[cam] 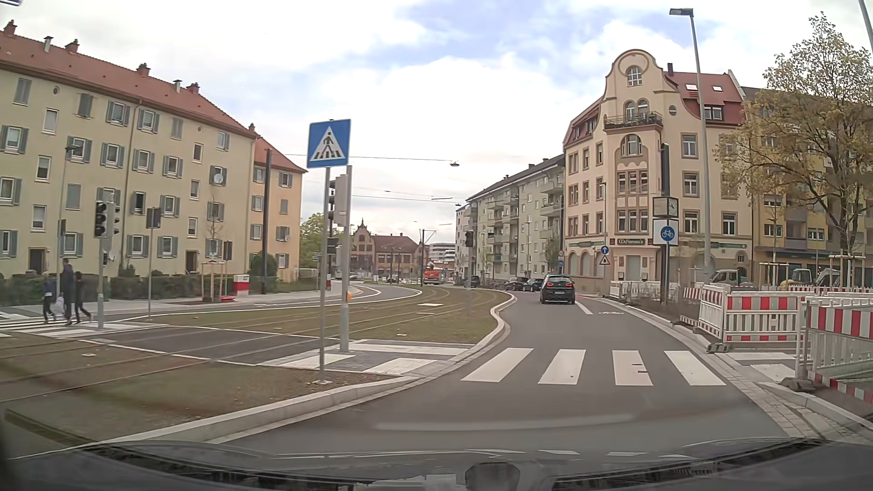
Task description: Follow the waypoints while adhering to traffic rules and regulations
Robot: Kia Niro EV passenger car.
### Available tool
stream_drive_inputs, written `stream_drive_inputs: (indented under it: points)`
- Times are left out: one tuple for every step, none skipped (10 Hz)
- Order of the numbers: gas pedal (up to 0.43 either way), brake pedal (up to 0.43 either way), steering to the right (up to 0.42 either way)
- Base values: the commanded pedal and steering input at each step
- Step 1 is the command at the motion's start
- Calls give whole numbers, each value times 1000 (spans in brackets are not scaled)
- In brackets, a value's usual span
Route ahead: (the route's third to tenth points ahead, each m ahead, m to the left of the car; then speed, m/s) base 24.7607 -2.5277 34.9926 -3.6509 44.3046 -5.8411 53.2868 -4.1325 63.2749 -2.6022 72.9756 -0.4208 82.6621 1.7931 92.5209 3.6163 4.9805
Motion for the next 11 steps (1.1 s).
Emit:
stream_drive_inputs:
  points:
    - [67,0,222]
    - [67,0,210]
    - [67,0,194]
    - [67,0,178]
    - [67,0,156]
    - [67,0,136]
    - [67,0,121]
    - [67,0,98]
    - [67,0,80]
    - [67,0,58]
    - [67,0,41]
